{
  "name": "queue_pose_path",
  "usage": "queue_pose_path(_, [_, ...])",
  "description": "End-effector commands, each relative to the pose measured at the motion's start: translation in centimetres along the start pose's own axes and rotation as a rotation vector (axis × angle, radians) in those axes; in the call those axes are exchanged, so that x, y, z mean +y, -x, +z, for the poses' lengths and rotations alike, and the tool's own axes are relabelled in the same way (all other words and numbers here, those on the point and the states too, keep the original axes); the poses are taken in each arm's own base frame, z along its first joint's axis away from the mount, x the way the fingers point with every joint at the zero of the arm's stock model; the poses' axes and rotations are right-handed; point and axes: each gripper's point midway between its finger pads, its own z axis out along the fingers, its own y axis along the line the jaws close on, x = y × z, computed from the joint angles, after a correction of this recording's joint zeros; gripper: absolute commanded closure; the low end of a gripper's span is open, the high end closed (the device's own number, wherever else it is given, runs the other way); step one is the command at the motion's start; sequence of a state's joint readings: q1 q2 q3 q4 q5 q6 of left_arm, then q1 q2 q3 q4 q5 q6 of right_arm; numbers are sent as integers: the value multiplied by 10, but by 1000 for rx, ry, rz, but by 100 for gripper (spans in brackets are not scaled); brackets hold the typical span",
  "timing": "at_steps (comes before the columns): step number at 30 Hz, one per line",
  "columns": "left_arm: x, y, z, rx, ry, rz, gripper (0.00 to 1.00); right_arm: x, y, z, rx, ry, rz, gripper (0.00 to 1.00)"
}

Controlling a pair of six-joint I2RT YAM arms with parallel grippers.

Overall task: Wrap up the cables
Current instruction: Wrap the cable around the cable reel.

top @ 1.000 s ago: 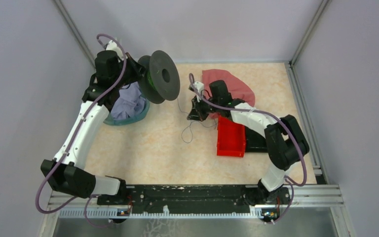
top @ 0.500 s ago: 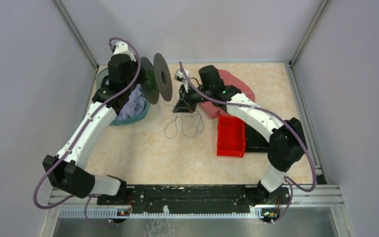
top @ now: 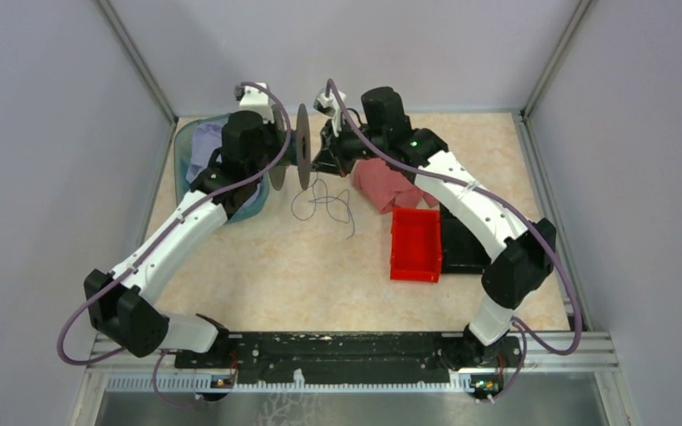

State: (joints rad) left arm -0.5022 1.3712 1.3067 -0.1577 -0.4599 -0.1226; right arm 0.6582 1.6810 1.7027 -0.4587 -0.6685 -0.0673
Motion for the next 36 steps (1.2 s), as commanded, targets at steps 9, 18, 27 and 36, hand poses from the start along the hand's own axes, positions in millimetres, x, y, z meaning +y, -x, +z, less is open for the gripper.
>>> queue_pose_path(9, [-14,8,-13,-82,-91,164,100,-27,56,-23,-88,-199,-52,100])
queue_pose_path(18, [-38,-5,-24,-49,-248,196,100,-60,58,-32,-88,-366,-45,100])
queue_pose_path(27, [-50,-8,-33,-30,-334,178,100,-87,50,-44,-69,-508,-54,97])
queue_pose_path(36, [-56,-5,-39,-24,-373,166,100,-116,30,-49,-39,-571,-34,90])
